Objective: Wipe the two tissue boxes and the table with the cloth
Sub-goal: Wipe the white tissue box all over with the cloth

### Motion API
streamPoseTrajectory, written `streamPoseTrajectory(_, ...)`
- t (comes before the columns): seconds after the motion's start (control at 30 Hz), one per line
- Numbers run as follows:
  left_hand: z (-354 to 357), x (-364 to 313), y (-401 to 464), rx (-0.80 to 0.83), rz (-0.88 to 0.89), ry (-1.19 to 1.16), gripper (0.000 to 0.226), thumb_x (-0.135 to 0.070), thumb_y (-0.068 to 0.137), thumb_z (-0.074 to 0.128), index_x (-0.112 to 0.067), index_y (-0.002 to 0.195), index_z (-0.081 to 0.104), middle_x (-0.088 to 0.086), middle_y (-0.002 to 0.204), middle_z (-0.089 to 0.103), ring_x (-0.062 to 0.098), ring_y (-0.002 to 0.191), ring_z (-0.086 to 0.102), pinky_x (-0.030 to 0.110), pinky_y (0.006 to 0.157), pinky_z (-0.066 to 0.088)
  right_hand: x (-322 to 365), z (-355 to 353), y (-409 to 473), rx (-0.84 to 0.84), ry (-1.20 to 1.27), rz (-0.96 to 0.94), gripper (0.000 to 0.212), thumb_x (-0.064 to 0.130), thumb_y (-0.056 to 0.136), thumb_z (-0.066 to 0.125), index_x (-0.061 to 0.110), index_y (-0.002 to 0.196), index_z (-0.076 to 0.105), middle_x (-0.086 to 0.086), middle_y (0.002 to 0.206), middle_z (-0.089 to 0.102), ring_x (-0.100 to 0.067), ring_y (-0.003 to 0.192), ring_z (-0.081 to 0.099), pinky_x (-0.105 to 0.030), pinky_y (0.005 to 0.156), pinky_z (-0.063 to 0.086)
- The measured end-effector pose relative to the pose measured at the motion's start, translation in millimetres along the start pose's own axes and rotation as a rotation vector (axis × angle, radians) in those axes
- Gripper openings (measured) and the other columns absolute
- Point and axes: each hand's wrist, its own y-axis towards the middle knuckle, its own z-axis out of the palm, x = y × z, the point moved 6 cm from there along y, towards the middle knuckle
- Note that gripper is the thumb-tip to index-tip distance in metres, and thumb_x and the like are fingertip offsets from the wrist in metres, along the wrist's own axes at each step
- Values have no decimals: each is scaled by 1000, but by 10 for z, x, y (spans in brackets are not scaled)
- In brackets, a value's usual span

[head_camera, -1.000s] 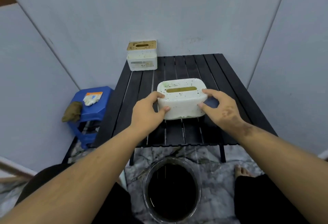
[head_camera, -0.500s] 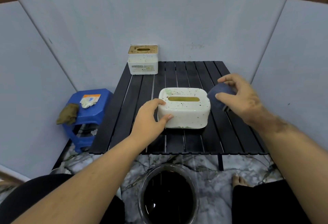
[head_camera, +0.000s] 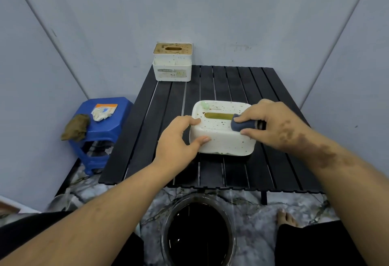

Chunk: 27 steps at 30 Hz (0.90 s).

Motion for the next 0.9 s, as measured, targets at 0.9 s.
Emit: streamPoseTrajectory(0.9,-77,-39,87,44,-1,81,39,-42,75,88,-36,108,68,-28,106,64,9,108,61,39,95,54,154,100,126,123,52,-5,38,20,79,79,30,113,68,17,109,65,-2,101,57,-14,93,41)
